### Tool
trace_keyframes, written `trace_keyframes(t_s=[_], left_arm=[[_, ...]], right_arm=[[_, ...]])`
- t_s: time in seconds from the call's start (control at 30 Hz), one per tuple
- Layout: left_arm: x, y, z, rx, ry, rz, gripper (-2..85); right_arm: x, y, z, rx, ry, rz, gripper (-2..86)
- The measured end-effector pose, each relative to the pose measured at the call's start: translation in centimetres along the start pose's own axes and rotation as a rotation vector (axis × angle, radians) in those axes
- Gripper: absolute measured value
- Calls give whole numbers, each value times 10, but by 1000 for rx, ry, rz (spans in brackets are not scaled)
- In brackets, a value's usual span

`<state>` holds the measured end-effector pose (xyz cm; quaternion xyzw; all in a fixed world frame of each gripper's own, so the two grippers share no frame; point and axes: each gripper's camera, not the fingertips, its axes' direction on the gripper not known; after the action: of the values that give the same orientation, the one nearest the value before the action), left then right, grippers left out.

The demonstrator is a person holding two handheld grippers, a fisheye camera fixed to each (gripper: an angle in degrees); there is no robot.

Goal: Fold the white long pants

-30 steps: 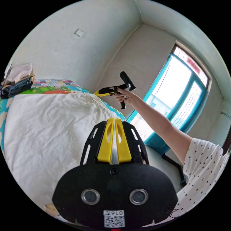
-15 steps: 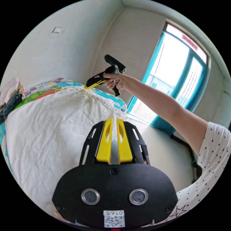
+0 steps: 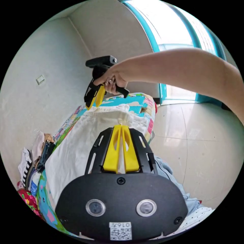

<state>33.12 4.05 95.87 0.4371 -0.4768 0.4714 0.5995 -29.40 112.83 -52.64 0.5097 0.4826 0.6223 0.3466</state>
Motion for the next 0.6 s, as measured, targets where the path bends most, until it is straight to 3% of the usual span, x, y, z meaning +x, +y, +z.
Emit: trace_keyframes(t_s=[0.27, 0.6], left_arm=[[-22, 21, -72, 187, 88, -139, -10], [18, 9, -68, 139, 44, -76, -10]], right_arm=[[30, 22, 17, -113, -261, 21, 131], [45, 12, 39, -25, -358, 110, 112]])
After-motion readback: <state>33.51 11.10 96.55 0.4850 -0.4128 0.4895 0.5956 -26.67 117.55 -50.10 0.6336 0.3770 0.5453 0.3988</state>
